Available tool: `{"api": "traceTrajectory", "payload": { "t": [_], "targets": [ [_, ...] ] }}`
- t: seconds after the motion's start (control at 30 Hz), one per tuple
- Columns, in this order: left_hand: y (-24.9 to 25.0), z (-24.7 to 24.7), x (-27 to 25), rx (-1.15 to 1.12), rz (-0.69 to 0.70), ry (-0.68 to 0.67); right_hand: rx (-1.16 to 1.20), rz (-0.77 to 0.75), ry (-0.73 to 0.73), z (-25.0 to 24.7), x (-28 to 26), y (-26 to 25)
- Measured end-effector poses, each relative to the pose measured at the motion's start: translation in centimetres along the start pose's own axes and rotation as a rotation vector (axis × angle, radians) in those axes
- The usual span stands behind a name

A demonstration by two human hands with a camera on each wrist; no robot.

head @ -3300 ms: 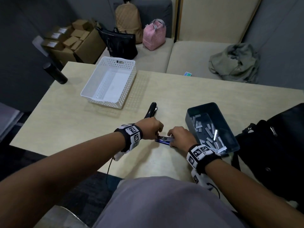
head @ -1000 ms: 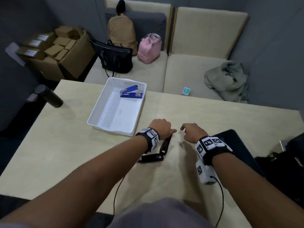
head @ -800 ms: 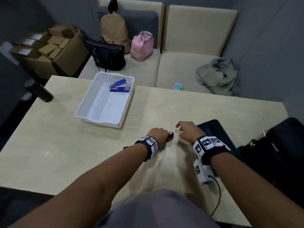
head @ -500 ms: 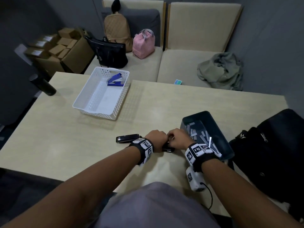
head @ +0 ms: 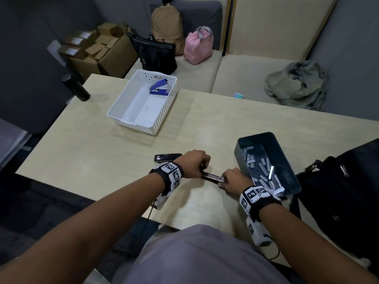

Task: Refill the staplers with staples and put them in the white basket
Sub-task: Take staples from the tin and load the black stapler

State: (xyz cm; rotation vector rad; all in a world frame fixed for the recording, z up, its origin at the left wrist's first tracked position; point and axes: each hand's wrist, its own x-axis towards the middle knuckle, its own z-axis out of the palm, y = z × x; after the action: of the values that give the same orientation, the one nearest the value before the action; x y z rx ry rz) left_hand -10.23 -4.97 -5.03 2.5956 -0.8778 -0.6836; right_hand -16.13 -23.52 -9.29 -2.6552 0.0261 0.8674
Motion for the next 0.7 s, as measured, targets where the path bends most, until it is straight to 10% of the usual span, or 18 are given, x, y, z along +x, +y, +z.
{"api": "traceTrajectory", "payload": {
  "t": [0.2, 0.43, 0.7],
  "targets": [
    [-3.1, 0.3, -2.3, -0.336, -0.162, 0.074, -0.081, -0.015, 0.014, -0.3, 0.3, -1.3],
    [-5.4, -0.9, -3.7, 0.131, -0.120, -0.063, -0.192, -0.026, 0.028, 0.0, 0.6, -1.8],
    [-1.1, 3.3, 0.5, -0.049, -0.208, -0.152, -0.218, -0.071, 0.058, 0.5, 0.1, -2.5]
  ]
}}
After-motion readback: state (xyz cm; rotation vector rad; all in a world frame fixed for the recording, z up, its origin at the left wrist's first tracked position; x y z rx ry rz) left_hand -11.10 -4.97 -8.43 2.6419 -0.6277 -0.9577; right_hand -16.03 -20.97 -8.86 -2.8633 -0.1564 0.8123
